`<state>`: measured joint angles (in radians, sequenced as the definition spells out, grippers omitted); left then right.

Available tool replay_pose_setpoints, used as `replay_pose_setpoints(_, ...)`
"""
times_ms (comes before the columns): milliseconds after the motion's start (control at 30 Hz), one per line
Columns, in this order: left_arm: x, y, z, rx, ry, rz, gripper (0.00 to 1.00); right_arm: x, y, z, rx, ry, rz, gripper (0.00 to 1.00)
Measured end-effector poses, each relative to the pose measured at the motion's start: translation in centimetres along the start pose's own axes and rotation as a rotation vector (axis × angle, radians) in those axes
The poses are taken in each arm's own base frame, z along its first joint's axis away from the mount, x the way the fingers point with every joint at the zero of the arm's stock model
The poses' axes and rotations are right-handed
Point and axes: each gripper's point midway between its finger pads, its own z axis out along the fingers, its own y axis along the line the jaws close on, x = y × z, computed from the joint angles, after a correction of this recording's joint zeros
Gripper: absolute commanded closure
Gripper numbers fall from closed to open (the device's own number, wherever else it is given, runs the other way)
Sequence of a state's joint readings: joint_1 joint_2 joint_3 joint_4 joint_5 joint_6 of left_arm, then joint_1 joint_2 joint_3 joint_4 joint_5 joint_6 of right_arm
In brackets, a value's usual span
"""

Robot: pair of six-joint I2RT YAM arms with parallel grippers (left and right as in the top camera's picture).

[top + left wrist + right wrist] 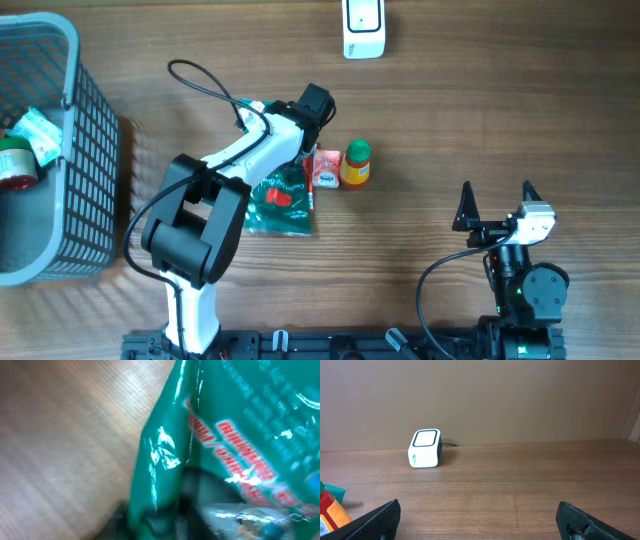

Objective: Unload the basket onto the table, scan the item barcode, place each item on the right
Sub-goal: 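Lay the green glove bag on the table below the packets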

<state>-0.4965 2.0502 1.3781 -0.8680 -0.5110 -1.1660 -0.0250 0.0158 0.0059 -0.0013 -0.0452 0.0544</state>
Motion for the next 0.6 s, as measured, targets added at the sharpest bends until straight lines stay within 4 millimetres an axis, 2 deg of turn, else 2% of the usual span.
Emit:
replay_pose_setpoints(67, 0.1, 0.5, -0.1, -0.016, 0.007, 0.013, 0.04, 0.0, 0.0, 0.0, 0.0, 0.0, 0.0, 0.0)
replay_pose_setpoints(100, 0.0, 0.6, -0.4, -0.014, 0.007, 0.01, 0.0, 0.0, 0.0, 0.0, 0.0, 0.0, 0.0, 0.0)
replay_pose_setpoints(200, -1.2, 0.4, -2.2, 0.035, -0.012, -0.006, 0.0, 0.0, 0.0, 0.0, 0.0, 0.0, 0.0, 0.0)
replay_pose_setpoints(300, -3.4, 0.5, -5.4, 0.111, -0.063, -0.044, 0.0, 0.0, 0.0, 0.0, 0.0, 0.0, 0.0, 0.0)
replay_pose_setpoints(333, -5.2, 0.9, -8.0, 0.168, -0.11, -0.077, 0.0, 0.0, 0.0, 0.0, 0.0, 0.0, 0.0, 0.0)
replay_pose_setpoints(433, -8.1, 2.2, -11.7, 0.243, -0.188, -0.14, 0.0, 0.0, 0.0, 0.0, 0.0, -0.001, 0.0, 0.0)
replay_pose_setpoints(600, -14.7, 5.3, -17.9, 0.385, -0.371, -0.231, 0.0, 0.0, 0.0, 0.0, 0.0, 0.0, 0.0, 0.0)
